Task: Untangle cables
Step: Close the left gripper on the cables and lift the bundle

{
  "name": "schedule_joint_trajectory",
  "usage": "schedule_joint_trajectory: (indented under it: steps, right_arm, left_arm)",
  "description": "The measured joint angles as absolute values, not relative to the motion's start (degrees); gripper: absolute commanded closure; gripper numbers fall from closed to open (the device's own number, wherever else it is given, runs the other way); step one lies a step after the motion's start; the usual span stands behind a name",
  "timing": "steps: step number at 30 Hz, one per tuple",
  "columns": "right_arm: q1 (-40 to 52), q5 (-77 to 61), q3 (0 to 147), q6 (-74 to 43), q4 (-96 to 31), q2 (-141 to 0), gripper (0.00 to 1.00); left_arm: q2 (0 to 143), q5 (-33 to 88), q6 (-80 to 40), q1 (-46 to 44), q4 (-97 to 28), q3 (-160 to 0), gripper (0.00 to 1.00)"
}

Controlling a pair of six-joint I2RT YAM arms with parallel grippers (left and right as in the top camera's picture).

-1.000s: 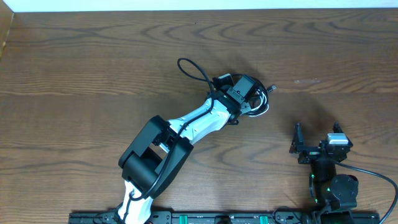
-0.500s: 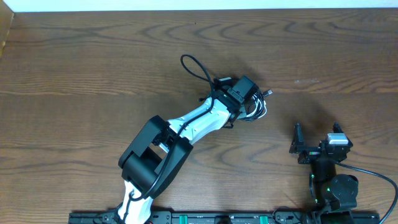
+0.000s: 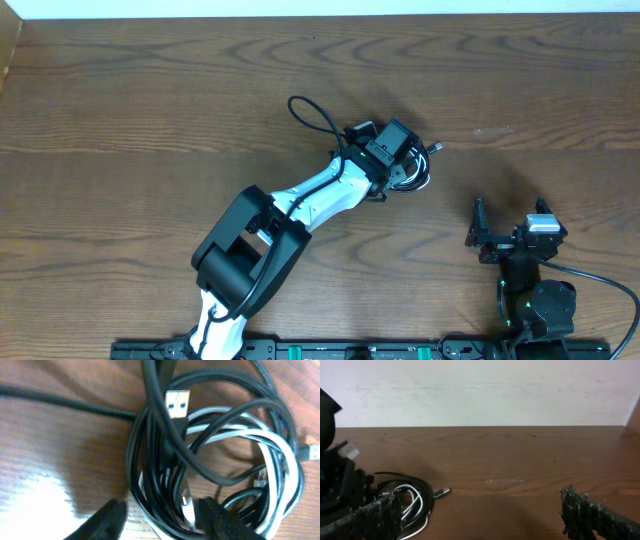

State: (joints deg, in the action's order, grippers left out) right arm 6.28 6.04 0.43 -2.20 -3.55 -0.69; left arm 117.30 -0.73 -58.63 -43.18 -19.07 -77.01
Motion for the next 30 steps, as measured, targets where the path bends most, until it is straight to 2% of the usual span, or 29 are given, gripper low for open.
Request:
schedule_joint_trajectory:
  steps: [1, 7, 13, 18, 24, 30]
  right_arm:
    - [6.3, 6.0, 0.4, -2.2, -3.6, -0.7, 0.01]
    - [6.3, 6.0, 0.4, -2.2, -3.6, -0.7, 0.01]
    - [6.3, 6.0, 0.4, -2.2, -3.6, -0.7, 0.01]
    - [6.3, 6.0, 0.4, -2.2, -3.6, -0.7, 0.01]
    - [6.3, 6.0, 0.4, -2.2, -3.6, -0.7, 0.01]
    - [6.3, 6.0, 0.4, -2.2, -3.6, -0.7, 0.01]
  left_arm:
    - [117.7, -0.8, -58.6, -43.2, -19.3, -77.0, 0.72]
    - [118.4, -0.7, -58.8, -43.2, -20.2, -77.3, 0.92]
    - [118.4, -0.8, -53.8, -43.1, -22.8, -78.3, 0.92]
    - [115.9, -2.5, -44.8, -41.3, -32.3, -78.1, 0.92]
    - [104.8, -8.8, -40.2, -35.3, -40.2, -77.3, 0.92]
    - [99.6, -6.1, -39.3, -34.3, -44.1, -77.3, 0.92]
